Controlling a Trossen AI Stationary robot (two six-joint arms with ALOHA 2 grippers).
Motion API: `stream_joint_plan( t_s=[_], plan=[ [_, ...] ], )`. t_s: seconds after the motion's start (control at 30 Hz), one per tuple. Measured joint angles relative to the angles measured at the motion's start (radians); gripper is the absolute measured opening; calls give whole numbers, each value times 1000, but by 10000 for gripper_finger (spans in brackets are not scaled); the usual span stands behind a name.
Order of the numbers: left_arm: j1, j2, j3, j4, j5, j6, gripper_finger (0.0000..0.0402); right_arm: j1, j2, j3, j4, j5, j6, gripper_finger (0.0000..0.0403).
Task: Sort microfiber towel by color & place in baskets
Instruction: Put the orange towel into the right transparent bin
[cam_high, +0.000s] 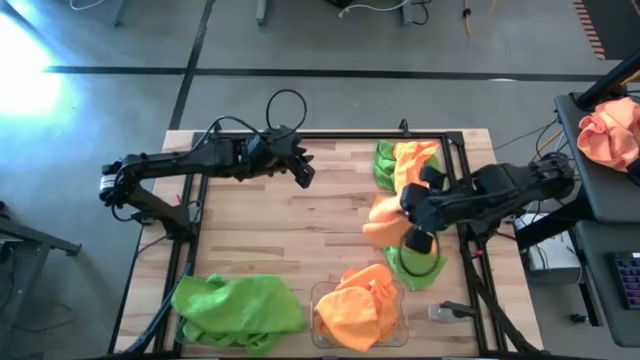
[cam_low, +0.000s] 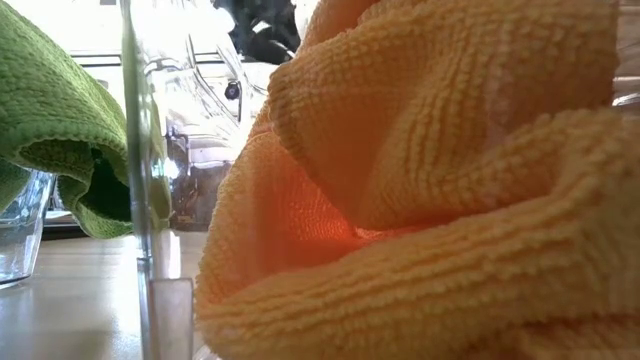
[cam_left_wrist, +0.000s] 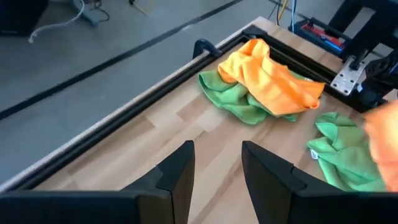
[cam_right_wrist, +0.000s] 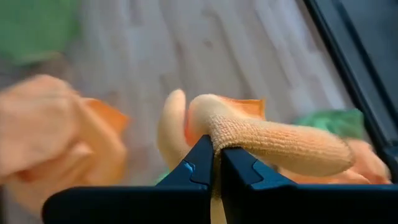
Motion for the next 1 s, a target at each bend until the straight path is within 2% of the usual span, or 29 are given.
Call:
stream_joint_plan(
  t_s=[0.17, 0.47, 0.7, 1.0],
  plan=[
    [-7, 16, -1, -5, 2, -44, 118, 108, 2, 66, 63, -1, 0, 9],
    [-38, 79, 0, -6, 4, -86, 118, 259, 5, 100, 246, 6, -4, 9],
    [-56, 137, 0, -18, 5, -88, 118, 312, 27, 154, 398, 7, -69, 9],
    [-64, 166, 0, -22, 7, -8, 118, 325, 150, 305, 415, 6, -91, 9]
  ],
)
